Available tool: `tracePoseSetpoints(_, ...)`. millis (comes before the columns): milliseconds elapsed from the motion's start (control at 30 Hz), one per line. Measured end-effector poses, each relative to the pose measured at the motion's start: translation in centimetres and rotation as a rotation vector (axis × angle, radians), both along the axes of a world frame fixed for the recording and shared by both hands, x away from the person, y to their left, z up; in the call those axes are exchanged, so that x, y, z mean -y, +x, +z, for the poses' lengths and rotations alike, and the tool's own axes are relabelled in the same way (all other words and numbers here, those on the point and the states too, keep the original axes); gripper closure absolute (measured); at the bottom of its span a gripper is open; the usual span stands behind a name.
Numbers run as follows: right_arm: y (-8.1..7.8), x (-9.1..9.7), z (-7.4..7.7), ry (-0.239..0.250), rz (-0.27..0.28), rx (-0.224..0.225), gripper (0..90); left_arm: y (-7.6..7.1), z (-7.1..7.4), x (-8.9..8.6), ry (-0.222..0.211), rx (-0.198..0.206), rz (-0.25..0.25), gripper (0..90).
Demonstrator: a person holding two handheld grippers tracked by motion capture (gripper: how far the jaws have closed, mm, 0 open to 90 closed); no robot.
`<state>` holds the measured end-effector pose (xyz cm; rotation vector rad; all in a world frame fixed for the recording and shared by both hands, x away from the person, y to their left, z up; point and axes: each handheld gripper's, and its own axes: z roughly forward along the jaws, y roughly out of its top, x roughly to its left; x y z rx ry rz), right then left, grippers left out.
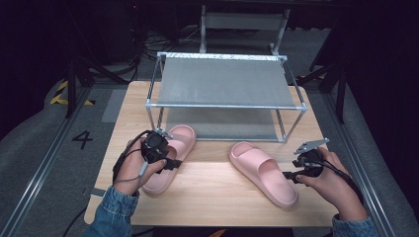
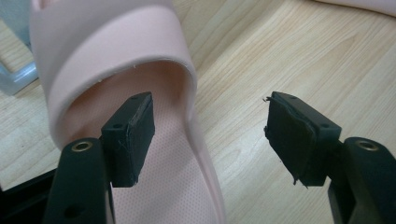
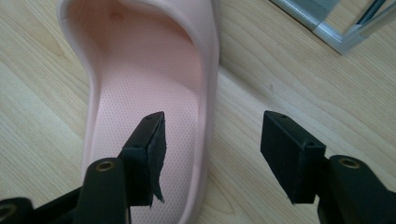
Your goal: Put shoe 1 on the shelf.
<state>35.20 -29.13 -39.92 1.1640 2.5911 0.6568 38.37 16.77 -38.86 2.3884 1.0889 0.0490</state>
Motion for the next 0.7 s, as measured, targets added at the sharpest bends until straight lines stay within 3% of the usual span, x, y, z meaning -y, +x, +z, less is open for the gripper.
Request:
tracePoseSetpoints(267,0.0,0.0,-0.3,-0.007,0.005,-0.008,41.6,0.3,-1.0,1.0,0.0,0.008,-0.012,36.8)
tracePoseSetpoints(433,0.1,-0.1,-0.2,-0.006,0.004,-0.003,41.6,0.4,-1.6,1.8,0.006,0.018,-0.012,52.8)
tracePoseSetpoints(600,0.1,-0.2,-0.5,-0.013,0.006,-0.014,41.5,0.7,-1.9,1.6,0.026,0.032,0.028,74.3)
tracePoseSetpoints(700,0.1,-0.2,-0.6,-0.011,0.006,-0.015,41.6,0.8,-2.1,1.4,0.031,0.047,0.038,82.7)
